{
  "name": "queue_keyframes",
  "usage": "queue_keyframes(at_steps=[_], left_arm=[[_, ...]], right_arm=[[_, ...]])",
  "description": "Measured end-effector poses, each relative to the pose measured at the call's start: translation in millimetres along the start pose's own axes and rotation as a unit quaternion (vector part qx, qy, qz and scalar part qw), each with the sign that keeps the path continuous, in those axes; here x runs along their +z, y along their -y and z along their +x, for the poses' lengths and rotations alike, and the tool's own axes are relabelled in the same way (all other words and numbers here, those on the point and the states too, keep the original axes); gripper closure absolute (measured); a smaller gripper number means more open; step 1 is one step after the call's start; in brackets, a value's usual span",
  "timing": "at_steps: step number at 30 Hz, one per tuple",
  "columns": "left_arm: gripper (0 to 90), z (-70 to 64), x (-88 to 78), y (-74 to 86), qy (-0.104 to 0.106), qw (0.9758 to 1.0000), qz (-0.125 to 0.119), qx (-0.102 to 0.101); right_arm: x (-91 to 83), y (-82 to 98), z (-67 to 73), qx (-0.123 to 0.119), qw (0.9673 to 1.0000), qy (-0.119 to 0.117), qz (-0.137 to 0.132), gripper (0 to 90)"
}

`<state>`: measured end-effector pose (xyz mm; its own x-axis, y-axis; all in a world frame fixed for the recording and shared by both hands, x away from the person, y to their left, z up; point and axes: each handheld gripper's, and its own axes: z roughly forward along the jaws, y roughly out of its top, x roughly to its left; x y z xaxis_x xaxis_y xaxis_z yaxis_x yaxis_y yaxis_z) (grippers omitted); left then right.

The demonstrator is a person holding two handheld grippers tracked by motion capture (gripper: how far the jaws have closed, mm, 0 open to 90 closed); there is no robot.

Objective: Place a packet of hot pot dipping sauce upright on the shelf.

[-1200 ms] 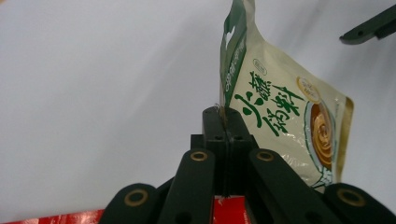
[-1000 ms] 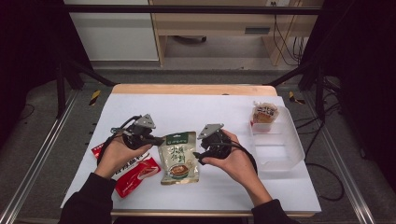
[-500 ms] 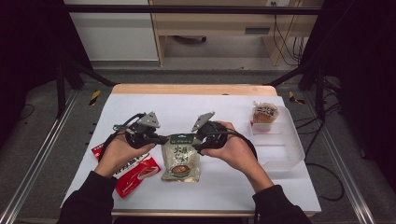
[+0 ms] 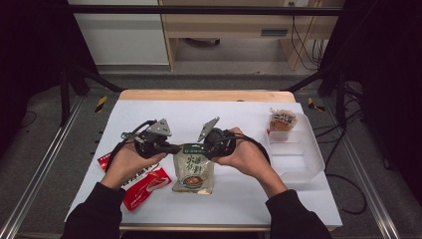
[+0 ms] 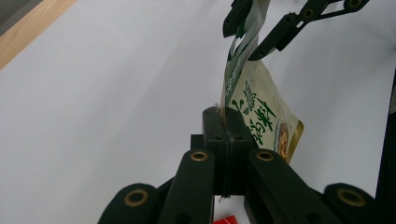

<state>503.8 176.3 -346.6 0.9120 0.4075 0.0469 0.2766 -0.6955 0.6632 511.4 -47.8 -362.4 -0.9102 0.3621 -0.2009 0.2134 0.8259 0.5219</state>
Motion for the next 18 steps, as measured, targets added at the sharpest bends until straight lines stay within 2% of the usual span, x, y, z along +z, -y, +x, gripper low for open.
queue_keyframes(at_steps=[4, 8, 13, 18], left_arm=[[90.0, 0.2, -0.2, -1.1, 0.002, 1.0000, -0.001, 0.003], [90.0, 0.0, -1.2, -2.7, 0.004, 1.0000, -0.001, 0.004], [90.0, 0.2, -1.2, -1.5, 0.001, 1.0000, 0.000, 0.003], [89.5, 0.7, -2.4, 4.3, 0.004, 0.9999, -0.013, -0.007]], right_arm=[[1.9, 0.2, 0.2, -0.009, 0.9999, -0.004, 0.008, 69.6], [3.0, -0.8, 1.0, -0.017, 0.9998, -0.009, 0.009, 74.9], [3.1, -3.1, 3.4, -0.027, 0.9994, -0.017, 0.014, 88.7], [0.4, -5.6, 5.0, -0.028, 0.9993, -0.020, 0.013, 89.9]])
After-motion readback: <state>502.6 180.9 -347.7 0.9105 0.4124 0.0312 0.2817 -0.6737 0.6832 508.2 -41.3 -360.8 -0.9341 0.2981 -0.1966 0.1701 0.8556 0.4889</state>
